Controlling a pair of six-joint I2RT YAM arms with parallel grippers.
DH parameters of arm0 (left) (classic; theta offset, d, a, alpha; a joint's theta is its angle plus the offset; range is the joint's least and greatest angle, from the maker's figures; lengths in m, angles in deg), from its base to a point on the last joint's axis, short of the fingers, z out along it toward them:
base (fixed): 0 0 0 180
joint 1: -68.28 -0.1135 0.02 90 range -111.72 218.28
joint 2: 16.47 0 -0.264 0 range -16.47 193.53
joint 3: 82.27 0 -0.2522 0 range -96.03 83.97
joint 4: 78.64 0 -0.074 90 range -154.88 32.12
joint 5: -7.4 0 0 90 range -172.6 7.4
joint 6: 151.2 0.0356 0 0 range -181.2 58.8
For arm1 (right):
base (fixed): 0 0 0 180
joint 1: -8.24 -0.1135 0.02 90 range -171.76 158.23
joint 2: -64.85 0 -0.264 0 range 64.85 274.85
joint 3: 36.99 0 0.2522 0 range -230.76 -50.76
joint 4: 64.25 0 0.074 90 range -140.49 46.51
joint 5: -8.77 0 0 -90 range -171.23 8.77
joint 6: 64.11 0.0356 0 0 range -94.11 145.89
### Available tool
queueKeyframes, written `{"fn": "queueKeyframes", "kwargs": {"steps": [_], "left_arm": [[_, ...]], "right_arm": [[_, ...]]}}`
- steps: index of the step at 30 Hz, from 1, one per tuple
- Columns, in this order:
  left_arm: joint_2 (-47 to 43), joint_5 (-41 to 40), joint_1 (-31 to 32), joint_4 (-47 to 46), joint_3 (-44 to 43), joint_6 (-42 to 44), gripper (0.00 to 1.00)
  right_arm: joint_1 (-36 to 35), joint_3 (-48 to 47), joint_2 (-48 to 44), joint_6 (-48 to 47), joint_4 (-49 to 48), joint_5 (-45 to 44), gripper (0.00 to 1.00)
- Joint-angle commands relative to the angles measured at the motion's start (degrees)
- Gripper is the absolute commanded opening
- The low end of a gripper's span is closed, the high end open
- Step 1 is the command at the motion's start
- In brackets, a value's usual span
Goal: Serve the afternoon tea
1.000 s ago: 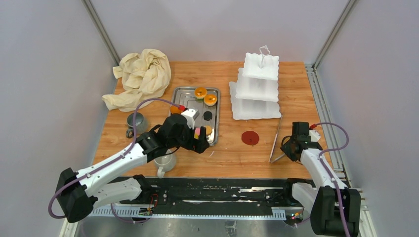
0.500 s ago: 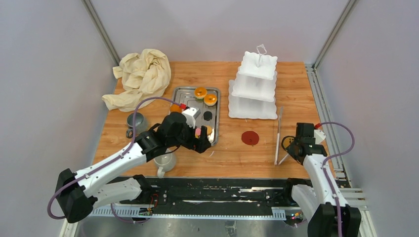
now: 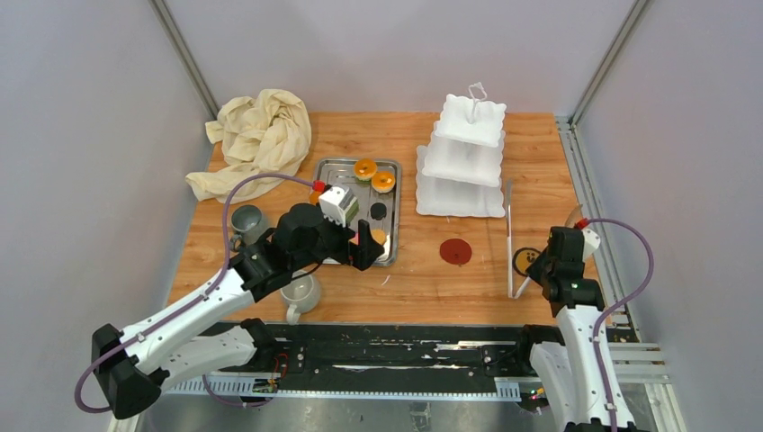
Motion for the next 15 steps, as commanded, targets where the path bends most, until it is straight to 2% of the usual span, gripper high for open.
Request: {"fn": "queueKeyframes", "kwargs": {"steps": [1,4,7,11,15], "left_arm": [[-2.06,-2.55,-0.11,-4.88,2.36,-0.69,0.98],[-1.21,-2.32,-0.09,-4.1,2.04,-0.89,0.98],[0.55,-1.39,-0.08,-2.61,0.88,-1.31,0.98],[1.1,-0.43,-0.08,-3.56,1.38,-2.63,0.98],[0.05,-0.55,-0.06,-4.44,2.48,-3.61,0.98]], "right_arm": [[0.7,-1.34,-0.07,-1.66,-1.8,-3.74,0.01],[0.68,-2.18,2.79,2.06,-2.78,-11.36,0.01],[0.7,-4.34,8.02,0.04,-7.34,-18.72,0.01],[2.1,-13.99,20.53,-7.52,-10.7,-16.04,0.01],[4.22,-28.22,37.48,-14.74,-8.74,-10.21,0.01]]}}
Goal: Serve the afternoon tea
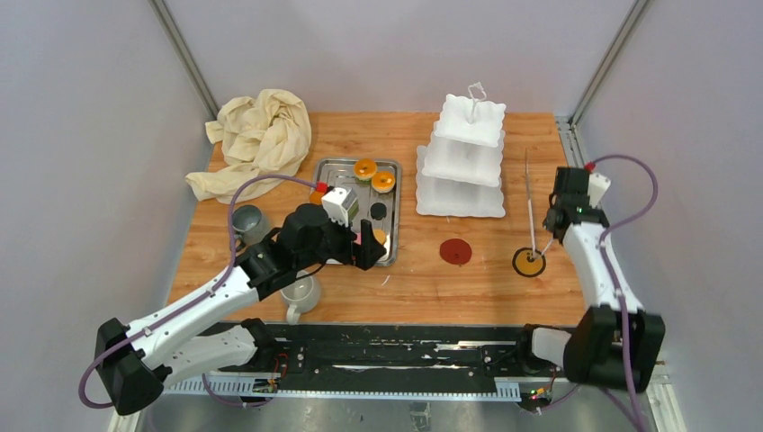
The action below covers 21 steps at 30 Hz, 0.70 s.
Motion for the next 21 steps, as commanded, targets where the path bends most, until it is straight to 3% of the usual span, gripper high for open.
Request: {"fn": "queueKeyframes", "kwargs": {"steps": [1,9,14,17,21], "left_arm": [[-1.47,0.03,-0.13,-2.49,0.99,-1.38,0.98],[-4.76,-2.53,-0.14,-0.59,2.25,0.19,0.98],[-6.74,-5.62,-0.09,0.36,1.04,-0.56,0.98],[-7.79,-7.0,-0.14,-1.82,2.16,-0.29,0.98],[-6.08,-7.96,-0.13,-0.43,0.7,1.14,0.98]], "right_arm": [[2.56,-15.28,15.01,-9.27,-2.96,1.76,0.01],[5.12,-40.4,42.55,-16.95,4.32,10.14,0.01],[5.5,-43.96,48.83,-18.74,4.02,12.19,0.01],[5.76,-43.75,50.82,-18.76,2.42,13.42,0.08],[6.56,-43.46,53.12,-17.98,0.52,15.57,0.27]]}}
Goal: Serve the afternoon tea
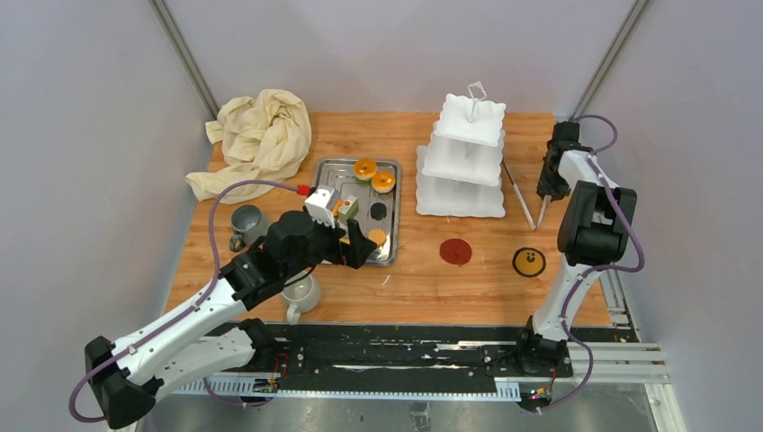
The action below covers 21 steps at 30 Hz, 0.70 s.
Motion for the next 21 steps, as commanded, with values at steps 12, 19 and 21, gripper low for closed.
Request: {"fn": "queueKeyframes", "kwargs": {"steps": [12,19,21], "left_arm": [[5.74,0.93,-0.12,-2.89,-2.77,1.23,0.98],[7.66,3.5,-0.07,-4.15,-3.33,0.63,0.98],[7.99,3.93,-0.08,-4.11,-3.57,0.41,0.98]], "right_arm": [[2.73,12.06,-11.93,-0.82,-10.16,10.81,0.76],[2.71,14.4,-11.07,-5.83,-11.16,18.74,0.78],[2.71,14.66,-10.63,-7.01,-11.33,20.48,0.79]]}}
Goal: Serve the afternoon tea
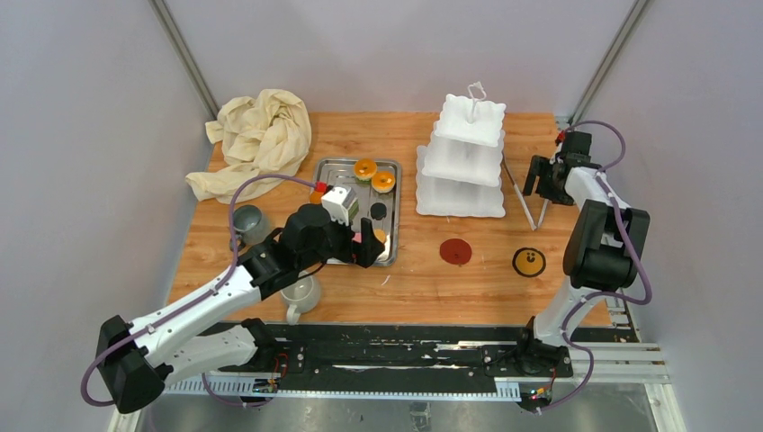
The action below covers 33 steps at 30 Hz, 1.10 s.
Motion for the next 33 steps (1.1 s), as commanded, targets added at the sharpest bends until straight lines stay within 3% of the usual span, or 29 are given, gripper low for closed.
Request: {"fn": "queueKeyframes", "kwargs": {"steps": [1,23,33], "left_arm": [[0.77,2.14,-0.11,-2.42,-2.32,-0.82,0.98],[1.88,5.16,-0.11,-4.63,-0.9,-1.39,0.98],[2.56,6.04,-0.06,-4.12,-1.58,0.13,0.98]], "right_arm": [[0.83,0.97,1.42,-4.18,-0.97,5.65,0.79],[0.74,1.0,2.96,-5.35,-1.09,-0.02,0.82],[0.53,-2.01,8.4,-6.33,-0.67,4.26,0.82]]}}
